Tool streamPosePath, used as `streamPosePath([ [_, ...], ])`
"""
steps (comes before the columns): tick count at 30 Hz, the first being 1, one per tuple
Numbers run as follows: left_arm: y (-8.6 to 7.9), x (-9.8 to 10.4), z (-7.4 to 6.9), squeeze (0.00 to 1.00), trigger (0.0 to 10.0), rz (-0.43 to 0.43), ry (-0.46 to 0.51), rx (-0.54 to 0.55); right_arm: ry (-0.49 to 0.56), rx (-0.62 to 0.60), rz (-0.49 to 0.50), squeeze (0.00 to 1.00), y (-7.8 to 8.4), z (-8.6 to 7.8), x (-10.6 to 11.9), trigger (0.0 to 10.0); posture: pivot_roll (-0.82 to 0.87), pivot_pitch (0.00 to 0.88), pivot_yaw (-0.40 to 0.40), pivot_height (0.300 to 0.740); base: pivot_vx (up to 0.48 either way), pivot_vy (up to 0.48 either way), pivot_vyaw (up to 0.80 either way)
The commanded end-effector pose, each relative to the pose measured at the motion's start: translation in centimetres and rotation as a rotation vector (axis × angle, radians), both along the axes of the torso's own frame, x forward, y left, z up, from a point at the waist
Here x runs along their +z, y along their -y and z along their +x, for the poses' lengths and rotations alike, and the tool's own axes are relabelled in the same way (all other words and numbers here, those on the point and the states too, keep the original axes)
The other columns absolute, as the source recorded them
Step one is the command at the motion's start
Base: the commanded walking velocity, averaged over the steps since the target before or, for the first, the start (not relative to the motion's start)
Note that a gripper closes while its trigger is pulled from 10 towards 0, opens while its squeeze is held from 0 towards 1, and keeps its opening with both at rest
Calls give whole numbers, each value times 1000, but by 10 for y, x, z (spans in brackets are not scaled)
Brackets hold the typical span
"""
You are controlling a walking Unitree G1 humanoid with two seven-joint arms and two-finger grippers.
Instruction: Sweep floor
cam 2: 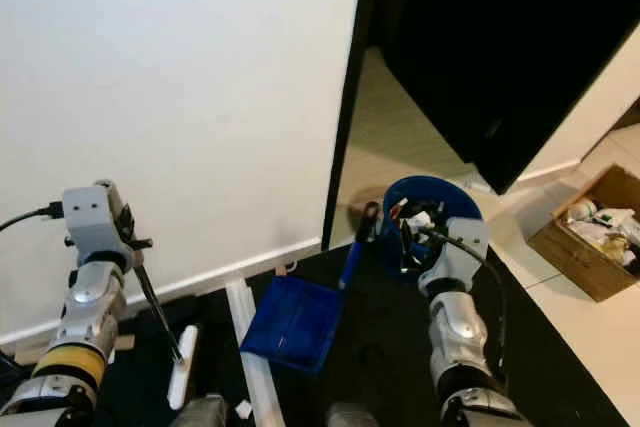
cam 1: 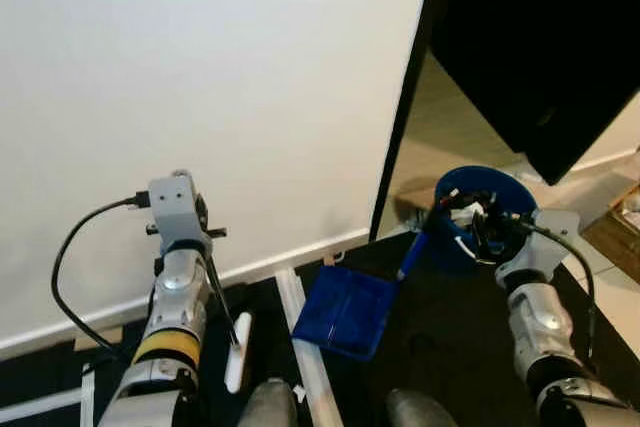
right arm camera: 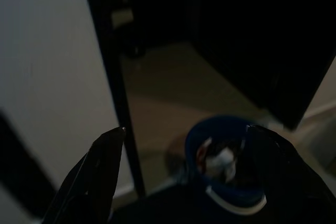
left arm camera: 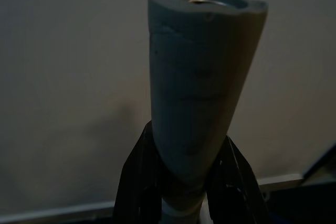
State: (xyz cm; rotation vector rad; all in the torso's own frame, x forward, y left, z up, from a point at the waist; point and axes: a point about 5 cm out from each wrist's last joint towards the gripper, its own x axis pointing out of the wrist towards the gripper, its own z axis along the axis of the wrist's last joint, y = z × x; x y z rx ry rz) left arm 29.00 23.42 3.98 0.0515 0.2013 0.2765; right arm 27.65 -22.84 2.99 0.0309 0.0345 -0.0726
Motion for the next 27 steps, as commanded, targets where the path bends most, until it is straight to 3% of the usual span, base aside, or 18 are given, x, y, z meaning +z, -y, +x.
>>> streamPosePath([
  [1,2,4,2,0,10000,-6,28,3,4,45,7,137,-5,3,1,10000,69,0,-24,740,0,0,0],
  [3,2,4,2,0,10000,-6,28,3,4,45,7,137,-5,3,1,10000,69,0,-24,740,0,0,0],
  [4,2,4,2,0,10000,2,36,-2,7,71,3,384,-7,4,2,10000,73,0,-27,740,0,0,0],
  [5,1,5,1,0,10000,4,40,-4,17,94,-1,855,-11,5,3,10000,75,0,-30,740,0,0,0],
  [6,1,6,1,0,10000,5,46,-4,24,107,-3,855,-13,5,4,10000,77,0,-31,740,0,0,0],
  [7,1,6,1,0,10000,3,50,-3,41,116,-3,1000,-15,5,5,10000,80,0,-33,740,0,0,0],
  [12,0,5,0,0,10000,-7,46,-6,91,116,6,1000,-22,6,9,10000,79,0,-31,740,0,0,0],
  [13,-1,4,0,0,10000,-5,35,-13,84,99,1,957,-22,6,9,10000,76,0,-29,740,0,0,0],
  [14,-1,3,0,0,10000,9,27,-26,72,86,-6,424,-23,5,7,10000,76,0,-26,740,0,0,0],
  [16,-1,3,0,0,10000,20,23,-35,63,78,-10,424,-23,4,5,10000,74,0,-24,740,0,0,0],
  [17,-1,2,0,0,10000,17,10,-31,47,63,-14,0,-23,3,2,10000,74,0,-24,740,0,0,0],
  [27,2,4,5,0,10000,27,4,-65,27,19,-19,0,-18,-9,-6,10000,63,0,-9,740,0,468,0],
])
